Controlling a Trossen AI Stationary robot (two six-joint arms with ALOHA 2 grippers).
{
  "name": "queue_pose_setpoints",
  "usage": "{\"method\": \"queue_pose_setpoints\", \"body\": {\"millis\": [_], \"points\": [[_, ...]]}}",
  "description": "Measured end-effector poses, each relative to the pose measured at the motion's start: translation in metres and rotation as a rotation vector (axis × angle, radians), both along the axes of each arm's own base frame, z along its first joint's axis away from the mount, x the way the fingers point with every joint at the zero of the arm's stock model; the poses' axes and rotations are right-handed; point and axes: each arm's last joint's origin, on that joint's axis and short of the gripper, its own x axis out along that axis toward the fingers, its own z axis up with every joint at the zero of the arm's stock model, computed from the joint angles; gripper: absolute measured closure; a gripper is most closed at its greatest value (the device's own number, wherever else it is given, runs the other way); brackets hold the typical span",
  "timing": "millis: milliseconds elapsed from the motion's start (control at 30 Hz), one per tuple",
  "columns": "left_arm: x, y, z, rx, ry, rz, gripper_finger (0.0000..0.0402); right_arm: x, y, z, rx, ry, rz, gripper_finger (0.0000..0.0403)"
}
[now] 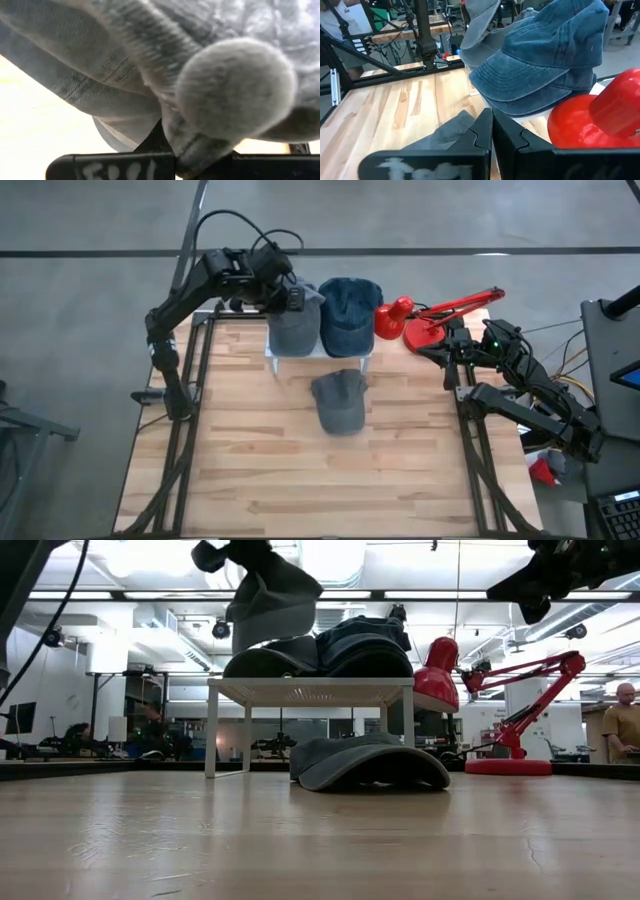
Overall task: Pick & Place hat
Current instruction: Stack the bottom light gray cap on the top of the other light gray cap on the shelf
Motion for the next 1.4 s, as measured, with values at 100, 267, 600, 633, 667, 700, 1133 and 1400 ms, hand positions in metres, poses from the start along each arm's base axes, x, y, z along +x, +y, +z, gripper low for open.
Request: {"method": "queue_pose_setpoints", "body": {"millis": [100, 267, 600, 633, 667, 700, 1133, 1400], "points": [[0.002, 0.006, -0.003, -0.006, 0.011, 0.003, 0.0401, 0.0, 0.0, 0.0, 0.013, -0.002, -0.002, 0.0394], [0.009, 0.014, -0.012, -0.028, 0.034, -0.001, 0.0401, 0.0, 0.0, 0.0, 0.014, 0.0, -0.003, 0.0394], [0.017, 0.029, -0.024, -0.068, 0.059, 0.005, 0.0402, 0.0, 0.0, 0.0, 0.016, 0.0, -0.002, 0.0394], [0.018, 0.03, -0.025, -0.07, 0.062, 0.008, 0.0402, 0.0, 0.0, 0.0, 0.016, 0.0, -0.003, 0.0394], [0.018, 0.032, -0.026, -0.072, 0.066, 0.012, 0.0402, 0.0, 0.0, 0.0, 0.016, 0.0, -0.003, 0.0394], [0.019, 0.034, -0.028, -0.074, 0.069, 0.016, 0.0402, 0.0, 0.0, 0.0, 0.015, 0.0, -0.003, 0.0394], [0.032, 0.047, -0.043, -0.098, 0.086, 0.013, 0.0401, 0.0, 0.0, 0.0, 0.016, 0.0, -0.002, 0.0394], [0.039, 0.054, -0.054, -0.123, 0.113, 0.017, 0.039, 0.0, 0.0, 0.0, 0.018, 0.0, -0.003, 0.0394]]}}
